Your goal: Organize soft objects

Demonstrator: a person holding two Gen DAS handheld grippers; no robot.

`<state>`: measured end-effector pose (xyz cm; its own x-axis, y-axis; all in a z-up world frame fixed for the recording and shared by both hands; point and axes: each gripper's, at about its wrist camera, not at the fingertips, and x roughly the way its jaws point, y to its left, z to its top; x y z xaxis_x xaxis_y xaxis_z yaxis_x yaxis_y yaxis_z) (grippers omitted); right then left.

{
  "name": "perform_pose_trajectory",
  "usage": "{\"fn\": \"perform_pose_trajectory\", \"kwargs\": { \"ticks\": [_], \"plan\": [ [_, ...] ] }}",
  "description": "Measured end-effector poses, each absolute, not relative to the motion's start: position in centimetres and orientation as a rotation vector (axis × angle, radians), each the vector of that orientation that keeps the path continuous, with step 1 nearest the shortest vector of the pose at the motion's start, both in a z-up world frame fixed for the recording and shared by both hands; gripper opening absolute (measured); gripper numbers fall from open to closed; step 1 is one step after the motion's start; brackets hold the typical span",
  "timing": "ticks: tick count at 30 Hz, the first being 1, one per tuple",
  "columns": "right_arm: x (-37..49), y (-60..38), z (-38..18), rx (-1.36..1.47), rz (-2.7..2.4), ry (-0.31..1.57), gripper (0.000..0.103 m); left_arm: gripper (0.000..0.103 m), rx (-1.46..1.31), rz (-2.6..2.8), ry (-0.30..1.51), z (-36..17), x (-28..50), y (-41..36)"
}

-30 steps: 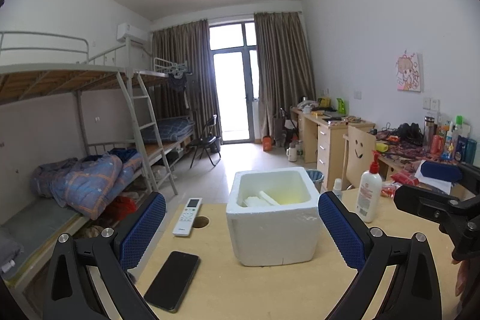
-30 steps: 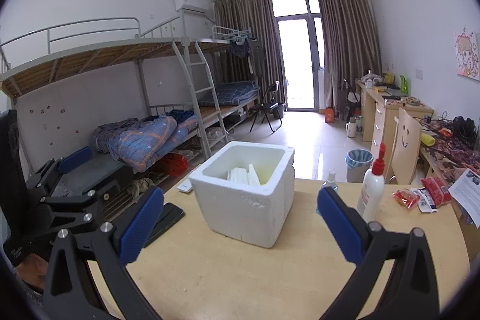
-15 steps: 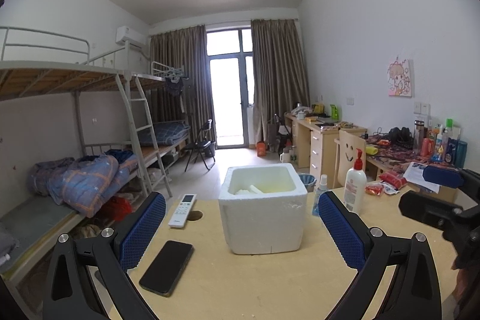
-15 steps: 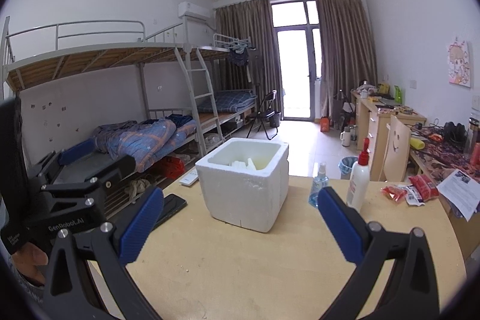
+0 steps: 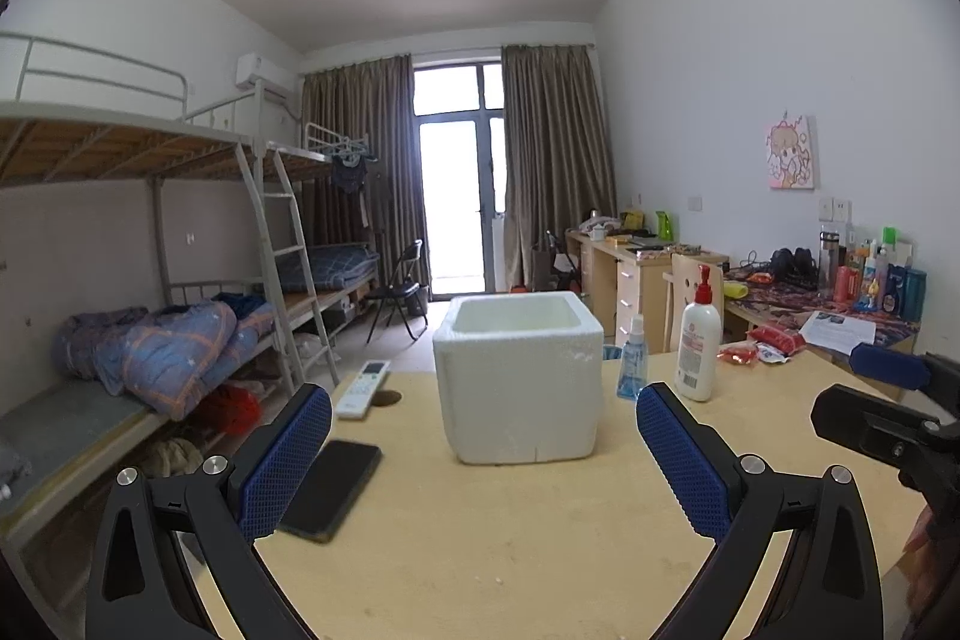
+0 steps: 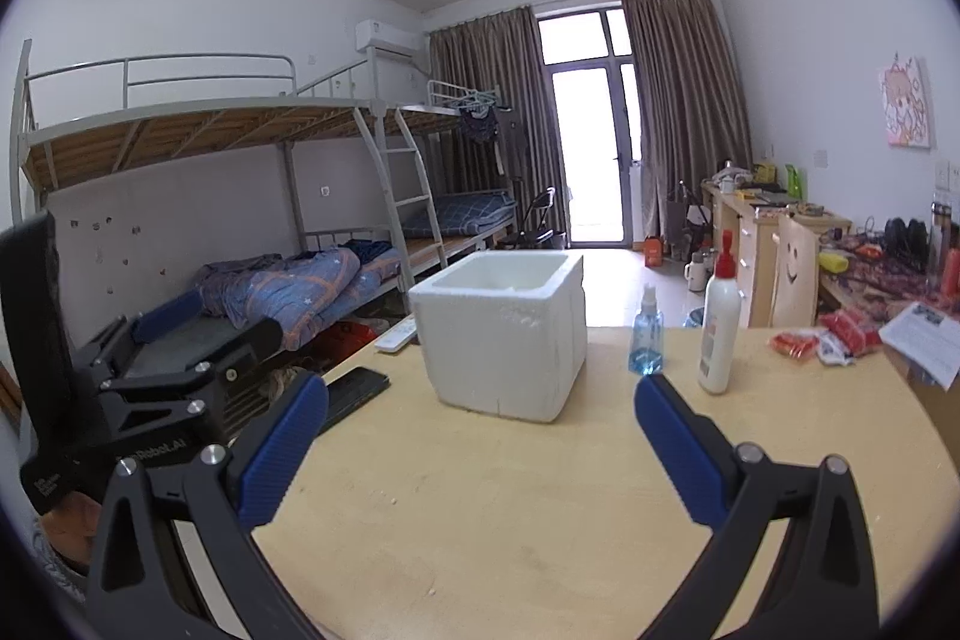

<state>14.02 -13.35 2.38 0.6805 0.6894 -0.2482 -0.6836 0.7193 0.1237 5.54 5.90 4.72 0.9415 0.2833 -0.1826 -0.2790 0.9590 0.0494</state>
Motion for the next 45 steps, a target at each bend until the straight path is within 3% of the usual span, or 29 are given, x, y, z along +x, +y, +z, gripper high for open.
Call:
{"fn": "perform_pose_trajectory", "kwargs": {
  "ticks": [17, 45],
  "plan": [
    [11.2, -15.8, -2.4, 0.072, 0.731, 0.295, 0.103, 0.102, -0.004, 0.288, 0.217, 0.0, 2.6, 4.9],
    [9.7, -15.8, -2.1, 0.032, 0.610, 0.234, 0.103, 0.102, 0.023, 0.298, 0.194, 0.7, 1.4, 4.4]
  ]
}}
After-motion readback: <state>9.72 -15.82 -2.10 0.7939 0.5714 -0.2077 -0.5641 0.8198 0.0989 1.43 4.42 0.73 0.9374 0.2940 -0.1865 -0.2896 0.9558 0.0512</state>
